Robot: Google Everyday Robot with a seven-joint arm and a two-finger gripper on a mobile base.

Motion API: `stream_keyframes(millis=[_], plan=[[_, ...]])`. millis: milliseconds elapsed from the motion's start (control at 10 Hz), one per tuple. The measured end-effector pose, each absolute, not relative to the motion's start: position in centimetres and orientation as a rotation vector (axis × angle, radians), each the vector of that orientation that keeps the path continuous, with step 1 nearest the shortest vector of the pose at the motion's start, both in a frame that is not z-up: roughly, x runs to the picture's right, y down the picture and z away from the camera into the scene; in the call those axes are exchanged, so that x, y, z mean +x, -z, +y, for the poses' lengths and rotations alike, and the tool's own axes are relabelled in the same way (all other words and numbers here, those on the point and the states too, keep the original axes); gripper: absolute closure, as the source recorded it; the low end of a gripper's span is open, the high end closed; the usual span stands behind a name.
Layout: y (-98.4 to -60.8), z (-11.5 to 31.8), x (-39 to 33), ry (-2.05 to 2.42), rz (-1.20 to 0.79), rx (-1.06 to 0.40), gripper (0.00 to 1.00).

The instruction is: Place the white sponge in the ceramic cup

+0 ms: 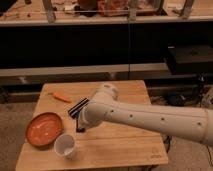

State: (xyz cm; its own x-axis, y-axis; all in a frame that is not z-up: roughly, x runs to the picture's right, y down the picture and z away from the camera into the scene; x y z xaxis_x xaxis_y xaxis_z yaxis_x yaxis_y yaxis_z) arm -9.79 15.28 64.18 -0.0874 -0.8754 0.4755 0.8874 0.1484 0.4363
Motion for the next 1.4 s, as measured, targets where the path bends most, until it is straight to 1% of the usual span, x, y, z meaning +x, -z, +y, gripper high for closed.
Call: stream_keyframes(millis=[200,500,900,1300,1400], plan=[[-61.8,15.2,-9.2,1.44,-0.836,0.072,0.99],[-58.7,16.9,-9.7,1.492,-0.876,0.112,0.99],[-57.5,18.5,-11.4,1.561,-0.937,0.112,0.99],[-58.6,19.7,-12.5,1.619,-0.955,0.067,0.99],[-58.9,20.1,-13.0,1.652,-0.961,0.042,0.94]])
